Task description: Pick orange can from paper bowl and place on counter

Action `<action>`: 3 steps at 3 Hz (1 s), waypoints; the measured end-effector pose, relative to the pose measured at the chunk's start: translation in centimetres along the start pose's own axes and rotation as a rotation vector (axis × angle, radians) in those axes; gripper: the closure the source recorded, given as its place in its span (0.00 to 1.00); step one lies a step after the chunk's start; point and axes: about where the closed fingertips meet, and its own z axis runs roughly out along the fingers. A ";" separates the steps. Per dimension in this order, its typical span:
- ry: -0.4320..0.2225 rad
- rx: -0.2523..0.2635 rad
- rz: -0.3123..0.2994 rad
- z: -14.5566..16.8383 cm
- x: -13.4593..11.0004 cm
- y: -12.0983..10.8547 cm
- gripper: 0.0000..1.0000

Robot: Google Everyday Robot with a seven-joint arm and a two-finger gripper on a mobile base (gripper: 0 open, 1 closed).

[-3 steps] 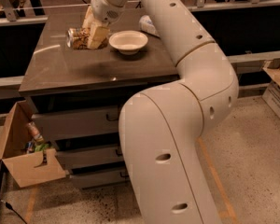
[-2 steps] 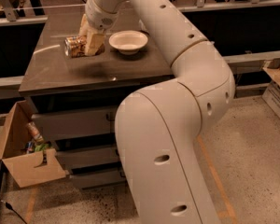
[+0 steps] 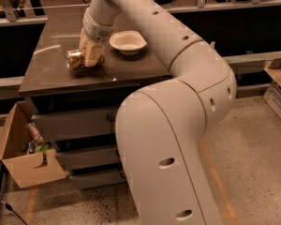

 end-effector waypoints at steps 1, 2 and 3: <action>0.029 -0.004 0.001 1.0 0.4 0.3 0.61; 0.041 0.001 0.001 1.2 0.4 0.3 0.36; 0.051 0.006 0.005 1.0 0.6 0.2 0.13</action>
Offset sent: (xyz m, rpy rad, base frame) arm -0.0014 -0.0030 -0.0062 -0.0373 -0.0368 -0.0274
